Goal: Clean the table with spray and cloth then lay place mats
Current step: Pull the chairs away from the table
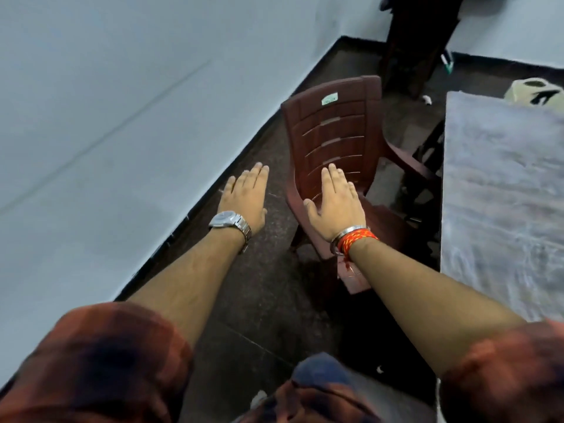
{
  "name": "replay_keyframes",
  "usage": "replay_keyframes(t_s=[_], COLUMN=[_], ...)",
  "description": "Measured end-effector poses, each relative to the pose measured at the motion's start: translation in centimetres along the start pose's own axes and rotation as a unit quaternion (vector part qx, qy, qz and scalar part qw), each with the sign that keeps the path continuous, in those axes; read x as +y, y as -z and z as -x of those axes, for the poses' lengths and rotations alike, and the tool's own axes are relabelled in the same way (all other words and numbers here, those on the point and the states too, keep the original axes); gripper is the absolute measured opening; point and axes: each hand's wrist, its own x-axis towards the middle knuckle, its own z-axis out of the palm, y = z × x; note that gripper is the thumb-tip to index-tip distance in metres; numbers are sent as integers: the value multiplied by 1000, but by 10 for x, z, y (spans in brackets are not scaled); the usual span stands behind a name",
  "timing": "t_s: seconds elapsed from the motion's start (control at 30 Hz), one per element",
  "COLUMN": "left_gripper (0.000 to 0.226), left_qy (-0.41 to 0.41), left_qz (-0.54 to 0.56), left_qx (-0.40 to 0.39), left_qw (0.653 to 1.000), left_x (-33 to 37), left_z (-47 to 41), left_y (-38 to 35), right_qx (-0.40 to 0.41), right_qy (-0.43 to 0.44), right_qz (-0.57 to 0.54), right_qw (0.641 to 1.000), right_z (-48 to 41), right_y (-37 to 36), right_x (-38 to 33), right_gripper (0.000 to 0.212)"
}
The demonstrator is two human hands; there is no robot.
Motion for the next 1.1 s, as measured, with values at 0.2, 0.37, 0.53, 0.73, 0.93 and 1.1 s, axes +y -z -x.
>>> replay_keyframes(t_s=[0.2,0.37,0.53,0.73,0.93,1.1], left_gripper=[96,100,101,101,97,100], left_qy=[-105,-154,-249,-330,-486,-609], left_qz=[-12,-13,-38,-26,-35,-50], left_qx=[-2,-9,-41,-73,-77,-98], left_qw=[994,988,967,941,870,785], left_x=[-49,-69,-78,-69,-28,0], left_z=[-132,-247,-356,-474,-596,-659], left_y=[-3,-18,-19,-37,-69,-82], right_qx=[41,43,37,42,79,77], right_qy=[-84,-148,-204,-276,-417,-546], right_qz=[-20,-41,-51,-55,-75,-88], right_qw=[995,987,977,959,902,830], right_z=[-106,-204,-300,-383,-457,-499], right_y=[-16,-49,-67,-80,-103,-118], right_x=[-23,-25,-20,-3,23,17], right_gripper=[76,77,79,80,81,87])
